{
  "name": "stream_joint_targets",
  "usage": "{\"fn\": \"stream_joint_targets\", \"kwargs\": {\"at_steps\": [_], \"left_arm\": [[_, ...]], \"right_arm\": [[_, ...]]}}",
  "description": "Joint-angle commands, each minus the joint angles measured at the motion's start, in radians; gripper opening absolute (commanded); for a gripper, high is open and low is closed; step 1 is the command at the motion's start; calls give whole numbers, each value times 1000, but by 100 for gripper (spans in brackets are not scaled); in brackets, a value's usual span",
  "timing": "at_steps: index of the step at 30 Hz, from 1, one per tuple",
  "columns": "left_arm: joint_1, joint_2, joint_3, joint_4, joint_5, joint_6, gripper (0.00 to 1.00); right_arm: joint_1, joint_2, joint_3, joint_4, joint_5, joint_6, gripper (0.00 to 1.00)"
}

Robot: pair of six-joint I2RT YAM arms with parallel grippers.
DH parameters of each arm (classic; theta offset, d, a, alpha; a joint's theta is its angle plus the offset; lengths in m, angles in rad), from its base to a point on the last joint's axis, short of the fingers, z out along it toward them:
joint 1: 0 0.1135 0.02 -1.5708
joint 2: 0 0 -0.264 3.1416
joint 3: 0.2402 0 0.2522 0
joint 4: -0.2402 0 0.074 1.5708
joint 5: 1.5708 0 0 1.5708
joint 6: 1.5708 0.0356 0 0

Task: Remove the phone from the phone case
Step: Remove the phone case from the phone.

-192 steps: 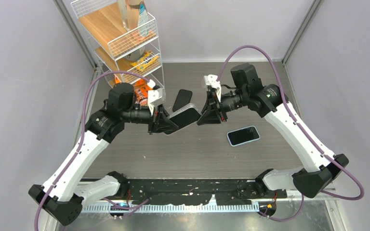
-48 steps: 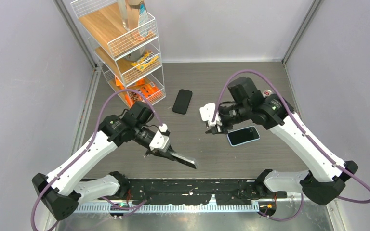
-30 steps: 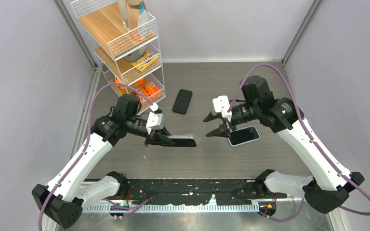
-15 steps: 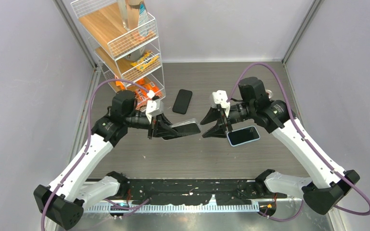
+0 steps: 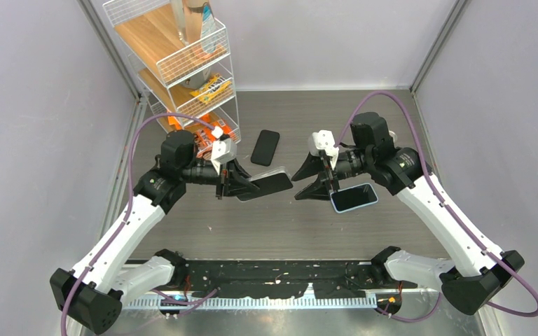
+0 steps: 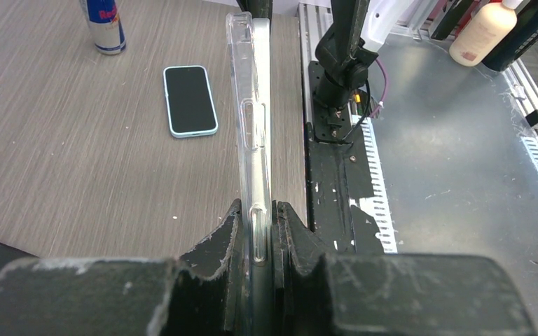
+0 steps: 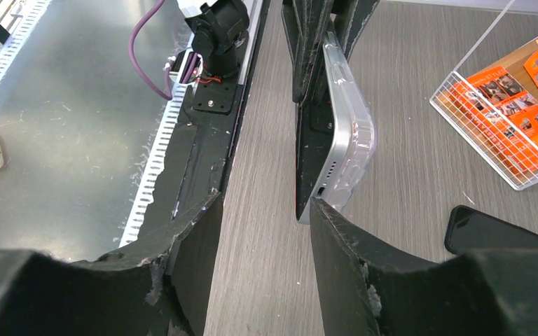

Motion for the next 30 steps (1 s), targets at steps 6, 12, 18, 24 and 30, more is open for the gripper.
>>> {"fn": "stream_joint_targets", "kwargs": {"at_steps": [6, 12, 18, 24, 30], "left_arm": [[5, -32, -10, 102, 30, -31, 0], [5, -33, -13, 106, 34, -32, 0], [5, -31, -9, 119, 35, -43, 0], [5, -29, -13, 137, 34, -56, 0], [5, -30, -17, 155, 52, -70, 0]], "right_arm": [[-6, -3, 1, 48, -12, 18, 55], [-8, -2, -1, 49, -10, 19, 54], [-9, 3, -14, 68, -18, 36, 54], [-9, 9, -32, 99, -27, 63, 54], [-11, 18, -52, 135, -29, 96, 54]]}}
